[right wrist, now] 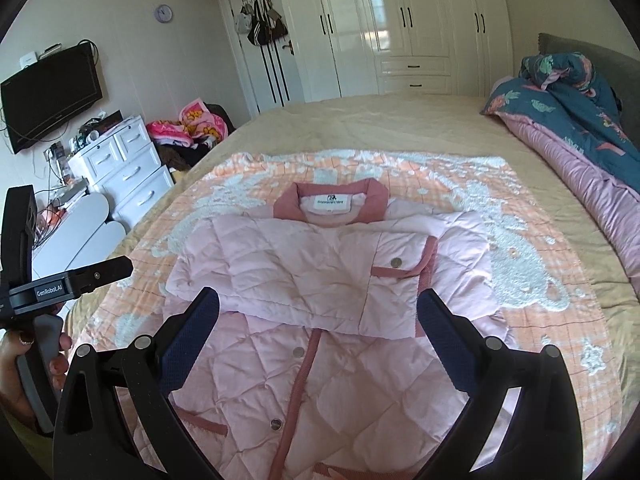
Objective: Fold large clothes
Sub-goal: 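Smooth the folded jacket body with both grippers, then move both grippers down the jacket toward its hem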
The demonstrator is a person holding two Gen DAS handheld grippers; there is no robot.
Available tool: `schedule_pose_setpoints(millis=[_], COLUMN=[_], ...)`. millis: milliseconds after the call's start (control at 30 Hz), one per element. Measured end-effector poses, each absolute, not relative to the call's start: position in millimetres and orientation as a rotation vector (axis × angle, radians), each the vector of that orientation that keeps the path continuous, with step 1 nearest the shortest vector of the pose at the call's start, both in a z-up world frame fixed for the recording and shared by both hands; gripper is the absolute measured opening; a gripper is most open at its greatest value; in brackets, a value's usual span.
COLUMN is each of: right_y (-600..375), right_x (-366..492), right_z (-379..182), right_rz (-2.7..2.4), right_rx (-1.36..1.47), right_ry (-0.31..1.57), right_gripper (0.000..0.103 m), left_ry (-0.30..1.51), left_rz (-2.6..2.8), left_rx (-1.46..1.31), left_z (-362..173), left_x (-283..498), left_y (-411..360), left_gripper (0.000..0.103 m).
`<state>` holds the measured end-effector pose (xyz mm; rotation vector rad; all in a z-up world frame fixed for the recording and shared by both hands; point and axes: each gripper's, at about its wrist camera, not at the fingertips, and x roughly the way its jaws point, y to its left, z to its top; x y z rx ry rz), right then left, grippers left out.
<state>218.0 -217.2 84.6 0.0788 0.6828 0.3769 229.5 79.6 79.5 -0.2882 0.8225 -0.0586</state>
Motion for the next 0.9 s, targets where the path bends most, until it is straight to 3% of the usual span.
schedule_pose_setpoints(millis=[900], right_y=[-251], right_x=[148], right_z=[96], right_rz=[0.363], right_rx=[0.067], right_ry=[0.624], right_gripper=[0.099], left_ry=[0.77], left_rz=[-0.081], left_rx=[-0.278], left_z=[89], left_x=[160], left_y=[68], left_gripper=[0.095])
